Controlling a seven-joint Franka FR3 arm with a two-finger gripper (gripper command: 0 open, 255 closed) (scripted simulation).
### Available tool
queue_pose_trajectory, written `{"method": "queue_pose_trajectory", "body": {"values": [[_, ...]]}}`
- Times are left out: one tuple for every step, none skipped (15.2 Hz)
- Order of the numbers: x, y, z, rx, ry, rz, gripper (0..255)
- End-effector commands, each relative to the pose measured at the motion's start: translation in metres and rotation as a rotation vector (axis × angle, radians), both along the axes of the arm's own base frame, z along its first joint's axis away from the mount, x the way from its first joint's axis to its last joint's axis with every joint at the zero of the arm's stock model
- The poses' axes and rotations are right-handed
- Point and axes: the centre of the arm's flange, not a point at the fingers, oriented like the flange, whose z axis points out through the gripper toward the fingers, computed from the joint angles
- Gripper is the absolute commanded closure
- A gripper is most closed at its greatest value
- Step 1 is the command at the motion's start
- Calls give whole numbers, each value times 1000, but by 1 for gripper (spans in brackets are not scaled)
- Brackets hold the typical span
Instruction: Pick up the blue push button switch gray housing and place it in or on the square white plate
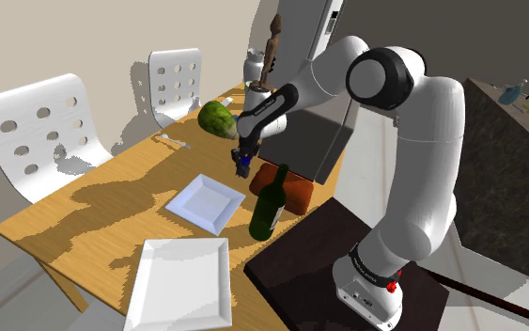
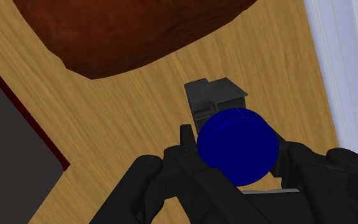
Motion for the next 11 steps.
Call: {"method": "queue_pose_trajectory", "body": {"values": [[0,0,9,0,0,0,255],[0,0,15,0,0,0,255],[0,0,20,0,0,0,255],[0,0,25,0,0,0,255],[0,0,30,0,0,0,255],[0,0,36,0,0,0,255],[0,0,41,0,0,0,255],[0,0,46,0,0,0,255],[0,0,52,0,0,0,255],[0,0,57,0,0,0,255],[0,0,62,0,0,0,255]]}}
